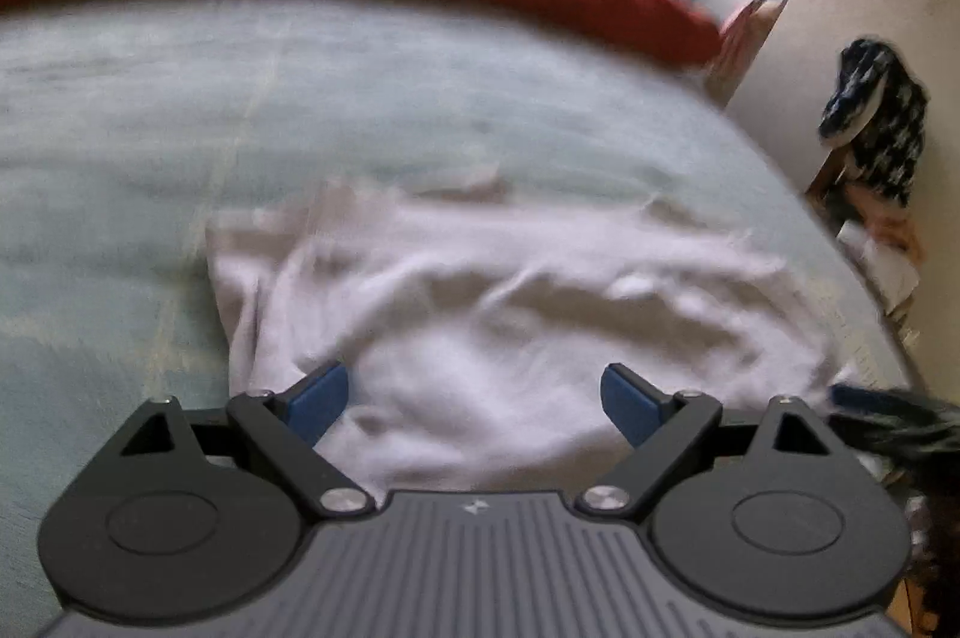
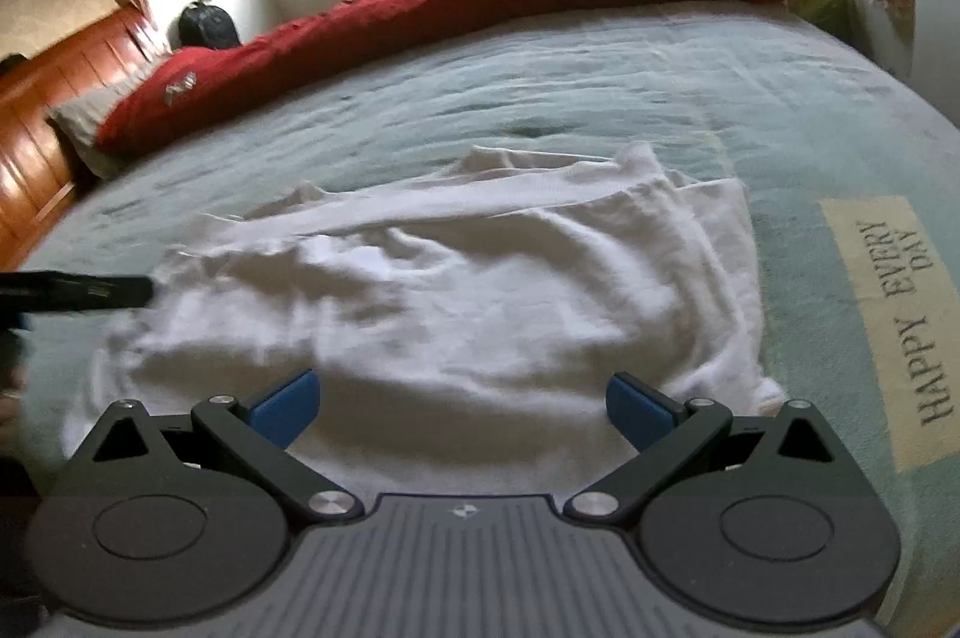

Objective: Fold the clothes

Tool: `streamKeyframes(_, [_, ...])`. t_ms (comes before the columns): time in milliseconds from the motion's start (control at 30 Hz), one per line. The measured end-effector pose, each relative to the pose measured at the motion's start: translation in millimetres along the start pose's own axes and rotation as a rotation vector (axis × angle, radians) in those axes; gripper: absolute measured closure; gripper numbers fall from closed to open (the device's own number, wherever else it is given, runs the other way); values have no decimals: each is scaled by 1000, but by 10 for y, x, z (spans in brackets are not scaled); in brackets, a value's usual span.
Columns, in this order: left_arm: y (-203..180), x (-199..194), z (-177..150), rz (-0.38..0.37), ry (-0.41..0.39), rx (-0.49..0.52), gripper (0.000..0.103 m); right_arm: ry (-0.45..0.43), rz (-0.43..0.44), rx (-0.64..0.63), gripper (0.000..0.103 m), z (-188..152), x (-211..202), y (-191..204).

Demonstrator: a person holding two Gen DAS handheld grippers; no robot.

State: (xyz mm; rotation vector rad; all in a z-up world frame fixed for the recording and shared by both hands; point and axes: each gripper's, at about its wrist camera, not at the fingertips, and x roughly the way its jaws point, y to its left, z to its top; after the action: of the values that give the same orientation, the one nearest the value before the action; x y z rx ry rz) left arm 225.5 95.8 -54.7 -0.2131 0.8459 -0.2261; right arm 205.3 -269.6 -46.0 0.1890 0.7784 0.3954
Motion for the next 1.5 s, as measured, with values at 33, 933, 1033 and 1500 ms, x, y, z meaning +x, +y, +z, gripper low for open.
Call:
streamKeyframes(33, [11, 27, -20, 2, 6, 3, 12, 2, 2, 5, 0, -14, -26, 11])
streamKeyframes(933, [1079, -365, -296, -314, 21, -439, 9, 0, 147, 89, 0, -140, -195, 106])
streamKeyframes(1033, [1121, -249, -214, -375, 48, -453, 6, 5, 133, 96, 0, -145, -172, 104])
streamKeyframes(1500, [1128, 267, 153, -491, 96, -462, 8, 10, 101, 78, 0, -72, -123, 126])
